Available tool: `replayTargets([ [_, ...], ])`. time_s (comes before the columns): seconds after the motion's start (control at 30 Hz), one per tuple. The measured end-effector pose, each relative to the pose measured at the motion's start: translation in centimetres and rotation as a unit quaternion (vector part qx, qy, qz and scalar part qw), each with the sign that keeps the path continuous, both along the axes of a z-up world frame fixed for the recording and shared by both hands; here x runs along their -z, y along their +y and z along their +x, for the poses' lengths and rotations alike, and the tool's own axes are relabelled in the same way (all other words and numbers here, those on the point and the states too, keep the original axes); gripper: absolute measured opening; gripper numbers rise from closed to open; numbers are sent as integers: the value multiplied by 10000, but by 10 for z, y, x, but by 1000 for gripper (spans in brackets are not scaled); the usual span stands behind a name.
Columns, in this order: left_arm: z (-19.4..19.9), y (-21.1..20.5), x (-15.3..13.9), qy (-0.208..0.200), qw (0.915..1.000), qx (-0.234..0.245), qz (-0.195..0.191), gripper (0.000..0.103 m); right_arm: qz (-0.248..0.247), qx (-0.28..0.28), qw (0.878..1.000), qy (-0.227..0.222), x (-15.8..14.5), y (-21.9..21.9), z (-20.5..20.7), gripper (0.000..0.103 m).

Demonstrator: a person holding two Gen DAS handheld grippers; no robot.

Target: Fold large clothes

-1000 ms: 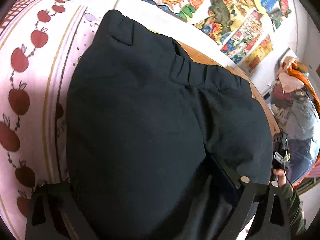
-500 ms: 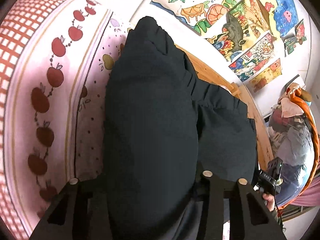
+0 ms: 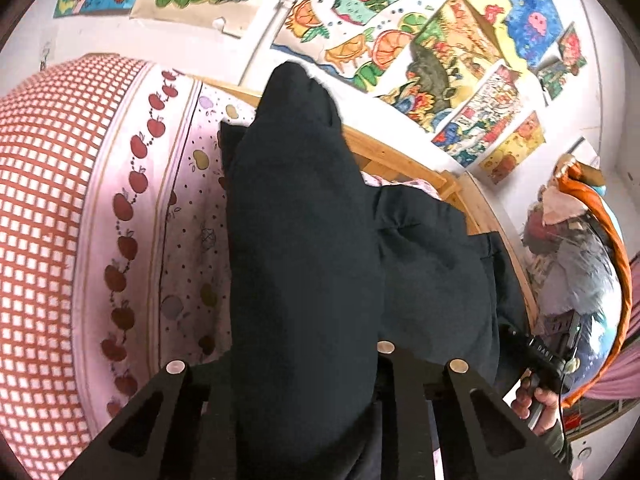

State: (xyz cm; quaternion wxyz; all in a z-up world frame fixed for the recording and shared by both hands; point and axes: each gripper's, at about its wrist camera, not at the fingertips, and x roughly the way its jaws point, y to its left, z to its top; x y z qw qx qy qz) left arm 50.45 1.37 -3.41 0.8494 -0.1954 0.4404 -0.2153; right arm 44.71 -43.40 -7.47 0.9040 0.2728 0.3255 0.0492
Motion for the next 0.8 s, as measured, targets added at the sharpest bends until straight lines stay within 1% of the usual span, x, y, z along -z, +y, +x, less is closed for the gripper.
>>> replayTargets([
  [0.07, -8, 4, -5, 2, 10000, 15, -65, 19, -40, -14, 10000, -88, -9, 2, -6, 17],
  [0.3, -42, 21, -21, -90, 9999, 60, -62, 18, -239, -185, 9995, -135, -33, 18, -35, 17],
  [0.5, -70, 32, -33, -182, 9998, 87, 63, 17, -400, -336, 9985, -179, -46, 31, -63, 17],
  [0.53, -75, 33, -35, -203, 9997, 97, 47, 15, -410, -343, 9984, -178, -48, 32, -66, 17],
  [0.57, -80, 36, -38, -246, 9996, 145, -48, 12, -418, -349, 9984, -182, -49, 33, -69, 17],
  [0.63, -89, 36, -44, -345, 9988, 251, -226, 12, -410, -392, 9982, -207, -53, 35, -77, 17],
  [0.67, -92, 34, -46, -406, 9986, 292, -170, 12, -400, -425, 9981, -173, -52, 38, -78, 17],
  [0.7, -94, 31, -46, -426, 9985, 341, -24, 12, -422, -440, 9981, -117, -50, 41, -79, 17],
  [0.73, -95, 28, -42, -387, 9986, 352, 123, 12, -507, -430, 9978, -73, -46, 44, -79, 17],
  [0.8, -93, 29, -30, -272, 9989, 309, 213, 12, -661, -401, 9970, 28, -38, 47, -78, 17],
])
